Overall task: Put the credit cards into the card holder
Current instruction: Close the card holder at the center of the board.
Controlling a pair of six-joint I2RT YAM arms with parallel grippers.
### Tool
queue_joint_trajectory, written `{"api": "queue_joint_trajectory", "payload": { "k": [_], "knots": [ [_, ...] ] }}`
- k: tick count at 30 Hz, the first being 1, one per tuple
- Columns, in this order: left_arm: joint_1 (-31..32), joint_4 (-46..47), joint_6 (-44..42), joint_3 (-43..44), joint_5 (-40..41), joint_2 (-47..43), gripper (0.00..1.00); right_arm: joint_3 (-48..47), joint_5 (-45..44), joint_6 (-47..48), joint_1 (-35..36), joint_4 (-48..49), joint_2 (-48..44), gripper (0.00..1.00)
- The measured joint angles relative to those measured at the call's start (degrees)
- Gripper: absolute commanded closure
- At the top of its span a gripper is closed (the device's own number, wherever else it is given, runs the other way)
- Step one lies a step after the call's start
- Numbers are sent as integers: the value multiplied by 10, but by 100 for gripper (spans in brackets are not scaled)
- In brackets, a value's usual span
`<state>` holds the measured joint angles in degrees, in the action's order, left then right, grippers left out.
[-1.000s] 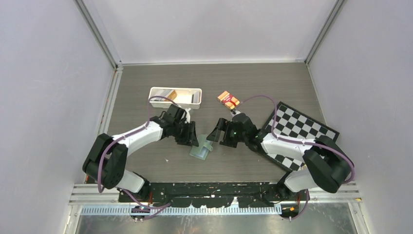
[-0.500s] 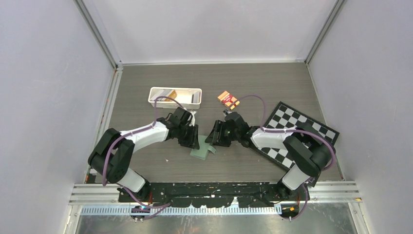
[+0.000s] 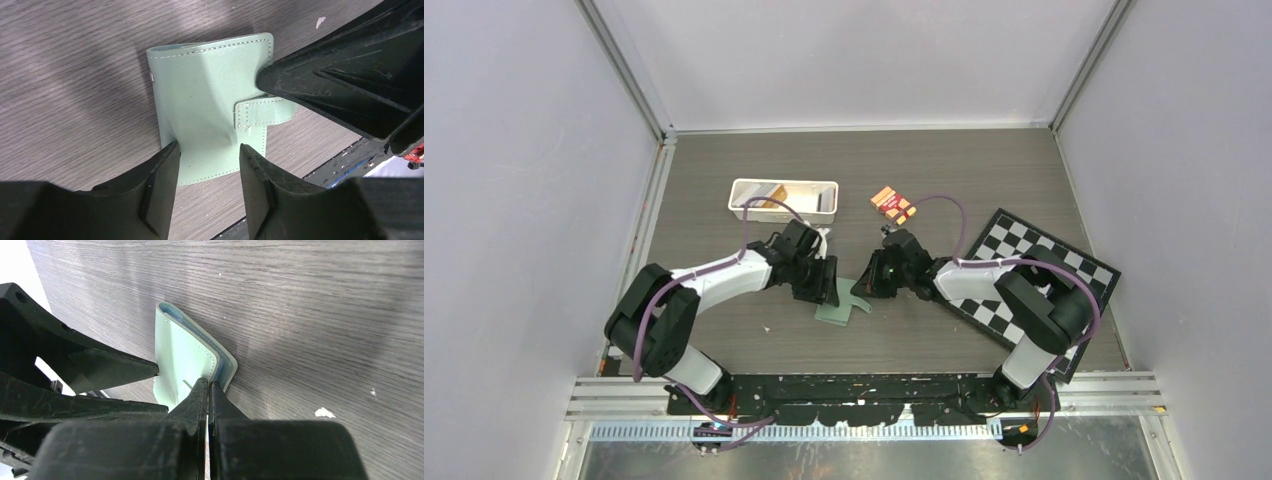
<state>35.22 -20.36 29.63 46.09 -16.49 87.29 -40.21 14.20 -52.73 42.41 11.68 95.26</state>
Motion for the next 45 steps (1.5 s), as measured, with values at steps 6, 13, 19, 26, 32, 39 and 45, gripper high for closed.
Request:
{"api": "queue_joint_trajectory", "payload": {
  "k": [6, 13, 19, 26, 32, 39, 45],
  "knots": [
    [-5, 4, 19, -1, -1, -5, 47, -1, -9, -2, 2, -1, 4, 100],
    [-49, 35, 51, -37, -7, -12, 47, -1, -17, -8, 3, -5, 4, 99],
    [-53, 40, 60, -54, 11, -33, 52, -1, -21, -12, 3, -6, 4, 100],
    [-56, 89, 85, -79, -32, -30, 62, -1, -21, -12, 3, -6, 4, 99],
    [-62, 138, 107, -97, -76, -17, 78, 3, -21, -12, 1, 2, 4, 100],
    [-70, 180, 122, -105, -121, -5, 100, 18, -28, -7, -5, 15, -9, 94],
    [-60, 195, 91, -105, -141, -36, 100, 39, -19, 35, -22, -30, -80, 36]
  ]
}}
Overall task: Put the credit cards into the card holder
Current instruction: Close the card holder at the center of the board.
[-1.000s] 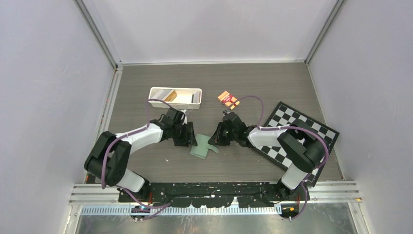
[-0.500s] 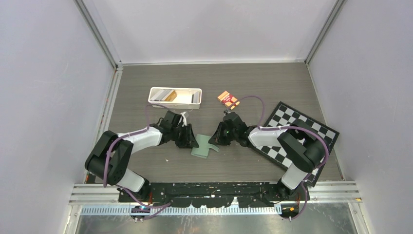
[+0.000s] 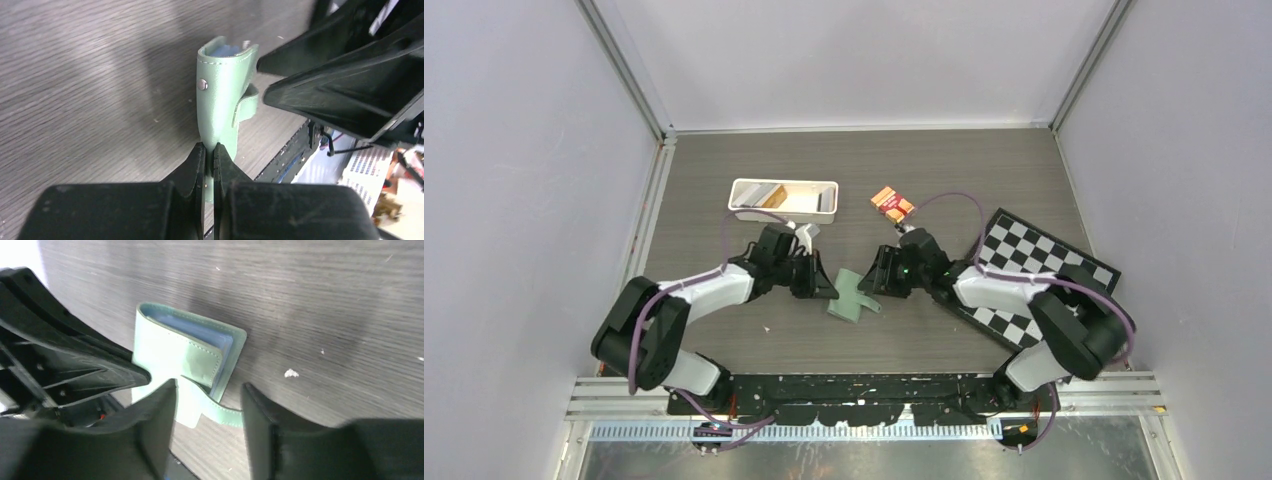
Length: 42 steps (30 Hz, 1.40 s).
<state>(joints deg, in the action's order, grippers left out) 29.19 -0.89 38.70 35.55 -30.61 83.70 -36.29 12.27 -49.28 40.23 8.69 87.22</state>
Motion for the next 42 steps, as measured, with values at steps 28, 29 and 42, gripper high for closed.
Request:
{"api": "queue_joint_trajectory", "payload": {
  "k": [28, 29, 42],
  "knots": [
    [2, -309, -190, 156, -227, -211, 100, -103, 318, 204, -71, -148, -225, 13],
    [3, -313, -194, 156, -230, -211, 100, -111, 323, 209, -60, -152, -214, 15],
    [4, -348, -213, 171, -159, -220, 31, -160, 313, 249, -1, -219, -151, 100]
  ]
}}
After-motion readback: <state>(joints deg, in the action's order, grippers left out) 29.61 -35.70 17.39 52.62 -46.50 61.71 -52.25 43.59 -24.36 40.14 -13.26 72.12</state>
